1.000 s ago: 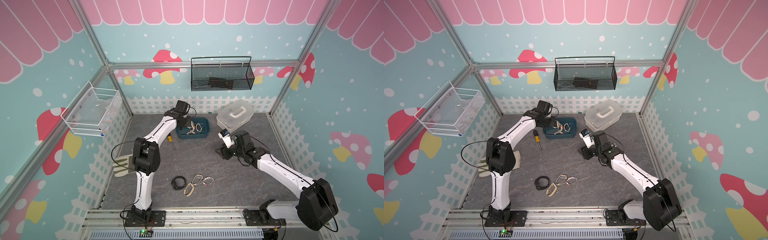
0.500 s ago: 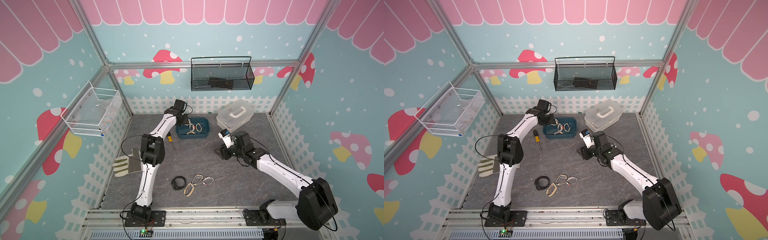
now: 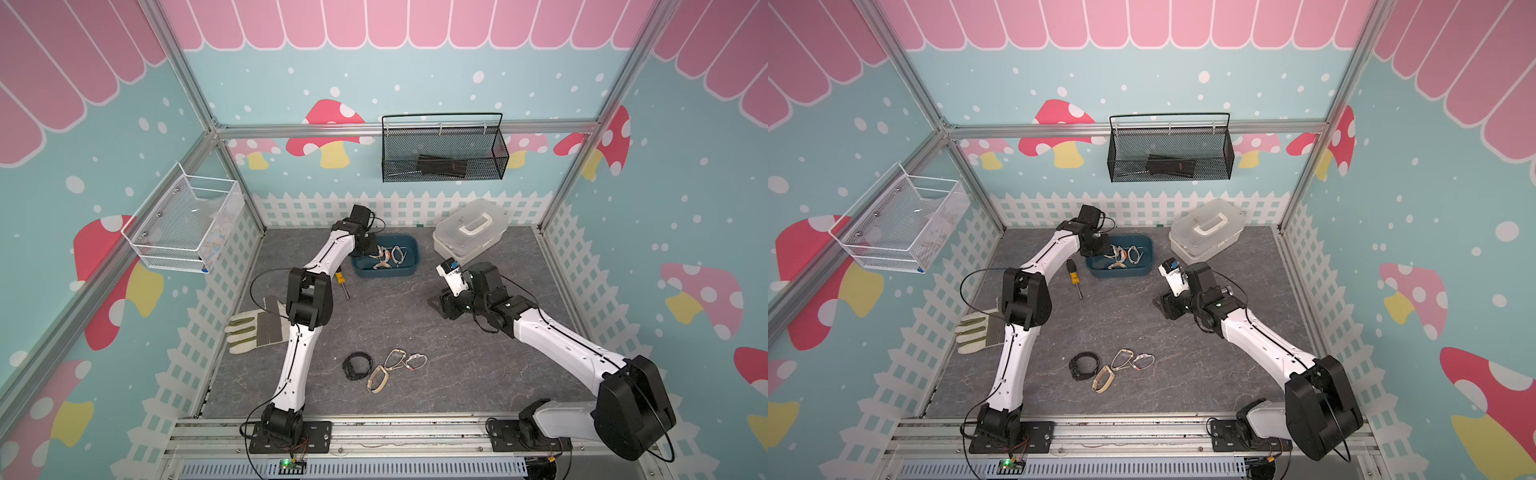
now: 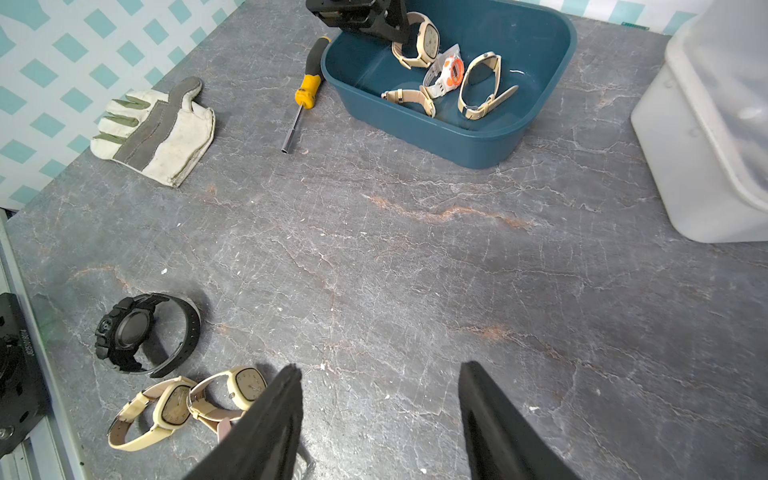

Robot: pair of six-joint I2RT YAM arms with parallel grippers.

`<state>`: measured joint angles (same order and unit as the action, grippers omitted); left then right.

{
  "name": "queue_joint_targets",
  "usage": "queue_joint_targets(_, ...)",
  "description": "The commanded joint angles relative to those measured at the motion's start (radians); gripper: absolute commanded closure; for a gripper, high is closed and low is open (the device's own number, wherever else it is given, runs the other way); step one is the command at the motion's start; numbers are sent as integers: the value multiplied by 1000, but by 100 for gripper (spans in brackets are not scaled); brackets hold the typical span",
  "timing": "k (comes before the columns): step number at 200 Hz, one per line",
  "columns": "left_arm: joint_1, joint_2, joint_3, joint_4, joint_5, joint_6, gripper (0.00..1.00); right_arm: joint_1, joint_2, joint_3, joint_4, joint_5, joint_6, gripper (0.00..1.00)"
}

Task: Put the watch into the storage box
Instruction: Place the watch in the storage box, then pick up the watch at the center of the board.

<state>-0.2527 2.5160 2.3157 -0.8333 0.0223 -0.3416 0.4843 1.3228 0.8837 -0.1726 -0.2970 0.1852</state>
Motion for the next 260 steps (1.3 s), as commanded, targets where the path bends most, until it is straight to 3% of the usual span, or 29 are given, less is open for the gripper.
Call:
queue_joint_targets(1,10,1,23,-4,18,-1,80,5,0,-14,-10,-7,4,38)
queue_joint_targets(74,18,-54,29,-5,55,3,68,66,-41,-19,-69,23,-64,37)
queue_joint_targets(111,-5,-217,-43,2,124,6,67,78,-47,2,-160,35,-138,37)
queue_joint_targets(148,-85,-467,-330,88,128,56,66,118,-20,-10,-252,74,-173,39)
queue_joint_targets(204,-150,-814,-890,345,119,-7,66,234,6,-39,-234,76,-175,39)
queue_joint_targets(240,-149,-970,-1127,452,20,-46,66,293,98,18,-206,76,-173,41)
queue_joint_targets(260,-124,-1021,-1201,484,31,-53,66,330,176,59,-208,88,-181,43)
